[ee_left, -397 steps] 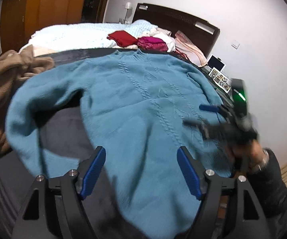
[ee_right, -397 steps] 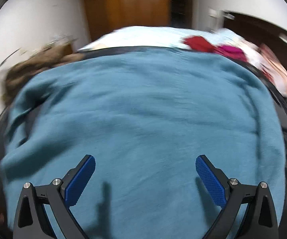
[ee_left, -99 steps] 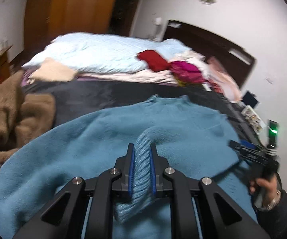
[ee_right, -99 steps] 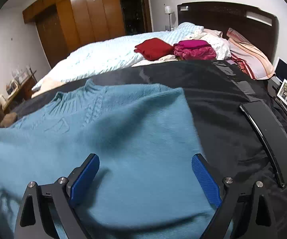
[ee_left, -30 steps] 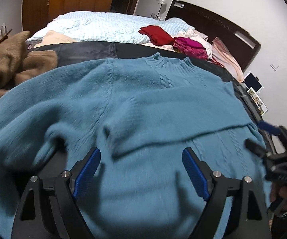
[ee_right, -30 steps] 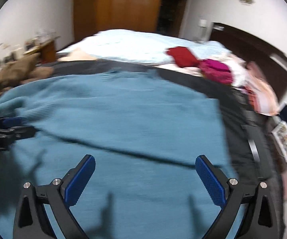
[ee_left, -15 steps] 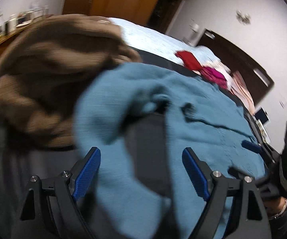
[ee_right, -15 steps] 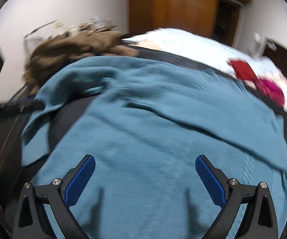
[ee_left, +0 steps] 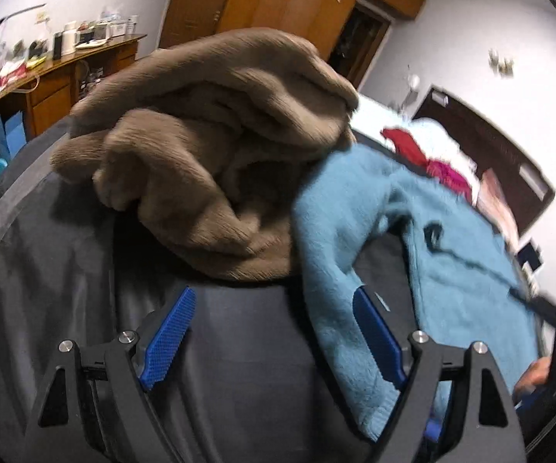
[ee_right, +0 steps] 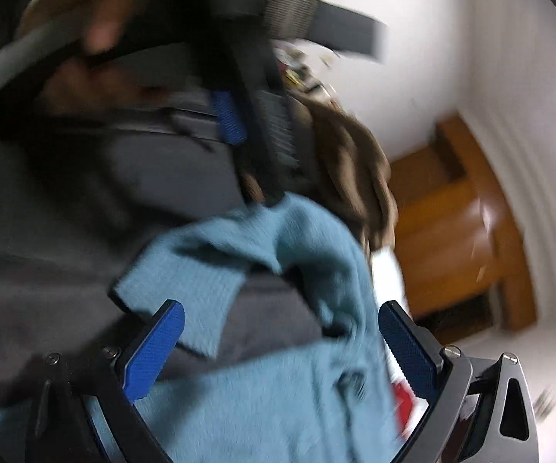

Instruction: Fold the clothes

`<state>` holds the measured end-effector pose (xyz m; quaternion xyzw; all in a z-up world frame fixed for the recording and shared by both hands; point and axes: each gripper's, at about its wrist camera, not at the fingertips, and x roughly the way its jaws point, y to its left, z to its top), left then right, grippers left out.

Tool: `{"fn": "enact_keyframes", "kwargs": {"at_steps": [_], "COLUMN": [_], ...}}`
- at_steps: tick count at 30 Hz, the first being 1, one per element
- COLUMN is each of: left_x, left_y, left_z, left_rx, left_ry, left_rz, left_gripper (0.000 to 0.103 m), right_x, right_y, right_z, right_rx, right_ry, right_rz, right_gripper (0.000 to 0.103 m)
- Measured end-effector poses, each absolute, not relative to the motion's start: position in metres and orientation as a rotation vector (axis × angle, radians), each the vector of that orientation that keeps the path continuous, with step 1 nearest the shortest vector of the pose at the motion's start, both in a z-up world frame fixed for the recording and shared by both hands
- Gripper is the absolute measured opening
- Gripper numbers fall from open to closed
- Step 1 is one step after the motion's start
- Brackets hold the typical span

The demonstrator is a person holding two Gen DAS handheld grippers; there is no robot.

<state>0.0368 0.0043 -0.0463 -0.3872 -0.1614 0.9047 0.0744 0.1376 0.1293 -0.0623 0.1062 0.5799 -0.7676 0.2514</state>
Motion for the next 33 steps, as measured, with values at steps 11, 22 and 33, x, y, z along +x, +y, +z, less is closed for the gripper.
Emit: {"fn": "enact_keyframes", "kwargs": {"at_steps": [11, 22, 33], "left_x": [0.048, 0.036, 0.031], "left_y": [-0.058, -0.071, -0.071], "left_z": [-0.044, -0.061, -0.065], "left_rx": [-0.960, -1.057, -1.113], "left_ry": [-0.760, -0.859, -0.884], "left_rz": [2.831, 2.797, 2.787], "left_gripper": [0.086, 0.086, 0.086], "right_x": [0.114, 0.054, -0.013], "right_y": [0.087, 0.053, 0.046], "right_z": [-0.064, -0.047, -0.037], "right_rx": [0.291, 0.633, 0.881], "right_ry": [1.599, 1.214, 0.987], "right_rz": [-1.933, -1.841, -1.734], "right_gripper": [0.101, 0.056, 0.038]}}
